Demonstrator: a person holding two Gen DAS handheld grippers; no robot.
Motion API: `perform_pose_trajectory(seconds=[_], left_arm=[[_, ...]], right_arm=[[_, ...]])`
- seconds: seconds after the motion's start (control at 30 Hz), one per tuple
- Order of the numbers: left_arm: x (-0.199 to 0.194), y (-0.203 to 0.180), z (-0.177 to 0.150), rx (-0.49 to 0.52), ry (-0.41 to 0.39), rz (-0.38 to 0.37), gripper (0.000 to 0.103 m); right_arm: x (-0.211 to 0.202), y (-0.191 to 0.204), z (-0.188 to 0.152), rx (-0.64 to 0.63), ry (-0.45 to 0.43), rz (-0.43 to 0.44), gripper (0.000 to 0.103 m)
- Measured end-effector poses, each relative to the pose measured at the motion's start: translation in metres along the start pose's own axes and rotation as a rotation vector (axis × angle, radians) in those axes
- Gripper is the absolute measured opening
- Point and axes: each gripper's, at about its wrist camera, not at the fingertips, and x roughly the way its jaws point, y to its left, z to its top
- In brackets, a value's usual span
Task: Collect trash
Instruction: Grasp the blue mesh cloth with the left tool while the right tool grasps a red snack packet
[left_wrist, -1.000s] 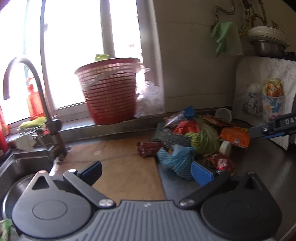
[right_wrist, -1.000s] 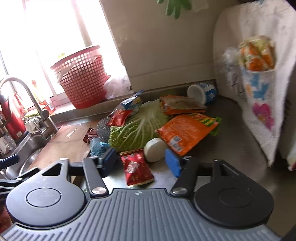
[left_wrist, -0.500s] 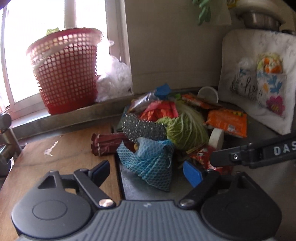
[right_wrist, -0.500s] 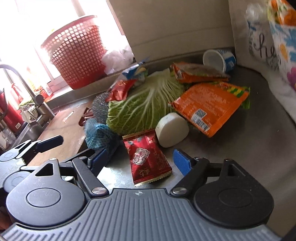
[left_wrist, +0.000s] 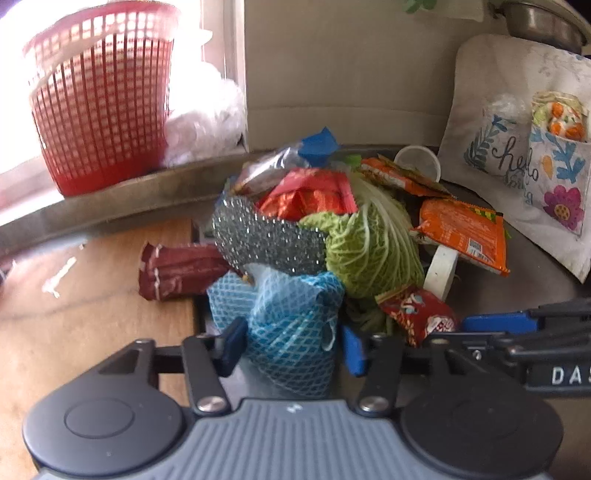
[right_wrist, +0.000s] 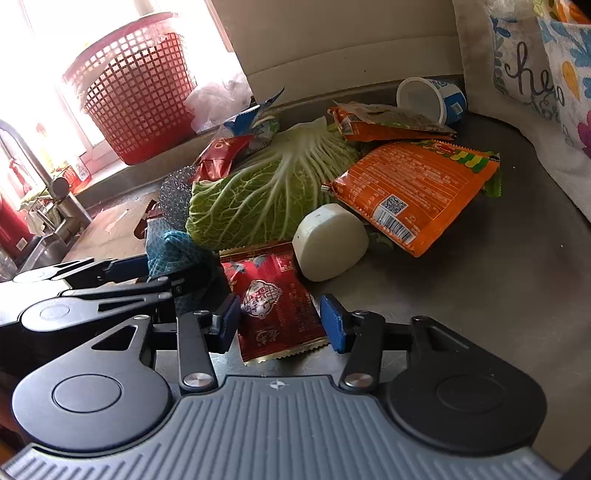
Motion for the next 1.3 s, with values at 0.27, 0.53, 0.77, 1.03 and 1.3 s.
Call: perform_pose_trajectory(seconds=[0.27, 0.53, 0.77, 1.03, 1.3], left_arm=[[-0.003, 0.0, -0.004, -0.057, 0.026, 0.002, 0.025], [-0.032, -0.006, -0.015, -0.133, 0.029, -0.047, 0.021], [-0.05, -0.028, -0.027, -0.127, 0.031, -0.055, 0.021], [-0.068, -0.028, -0.035, -0.171, 0.01, 0.019, 0.021], [-0.104, -0.024, -0.044, -0.221, -0.024, 0.112, 0.021]], right_arm=[[-0.008, 0.001, -0.002, -0.022, -0.007, -0.017, 0.045], [-0.03, -0.001, -0.016, -0.078, -0.003, -0.027, 0.035], [-0.043, -0.007, -0.027, -0.104, 0.021, 0.008, 0.045], [-0.03, -0.015, -0.019, -0.012, 0.01, 0.087, 0.098], [-0.009, -0.005, -0.008, 0.005, -0.02, 0.053, 0.096]])
